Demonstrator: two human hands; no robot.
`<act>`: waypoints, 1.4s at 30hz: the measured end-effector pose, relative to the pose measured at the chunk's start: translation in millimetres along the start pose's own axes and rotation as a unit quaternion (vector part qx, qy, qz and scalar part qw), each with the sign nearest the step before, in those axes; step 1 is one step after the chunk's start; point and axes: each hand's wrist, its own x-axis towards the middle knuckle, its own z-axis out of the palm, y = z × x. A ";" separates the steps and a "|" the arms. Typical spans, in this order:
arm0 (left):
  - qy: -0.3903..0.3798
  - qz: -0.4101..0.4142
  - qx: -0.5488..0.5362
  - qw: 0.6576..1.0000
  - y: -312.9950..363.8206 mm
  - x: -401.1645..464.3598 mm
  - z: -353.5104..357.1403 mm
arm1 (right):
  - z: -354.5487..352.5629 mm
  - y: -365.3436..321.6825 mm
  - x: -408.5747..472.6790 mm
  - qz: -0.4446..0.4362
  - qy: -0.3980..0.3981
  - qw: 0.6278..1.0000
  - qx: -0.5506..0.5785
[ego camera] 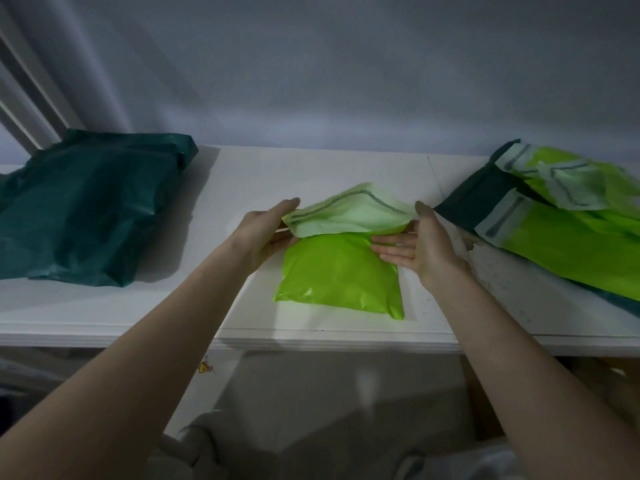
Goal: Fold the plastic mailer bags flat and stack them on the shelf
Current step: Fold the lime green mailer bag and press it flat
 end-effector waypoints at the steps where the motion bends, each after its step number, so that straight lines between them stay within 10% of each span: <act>1: -0.011 0.008 0.018 1.000 -1.2 -0.6 0.2 | -0.5 0.2 0.3 0.003 -0.002 1.000 -0.004; 28: -0.114 0.105 0.242 0.958 -9.0 -17.8 -22.7 | -23.6 15.5 -6.2 -0.116 -0.103 0.978 -0.141; 42: -0.123 0.208 0.453 0.858 -36.9 -26.0 -35.5 | -29.5 34.8 -14.2 -0.182 -0.131 0.951 -0.214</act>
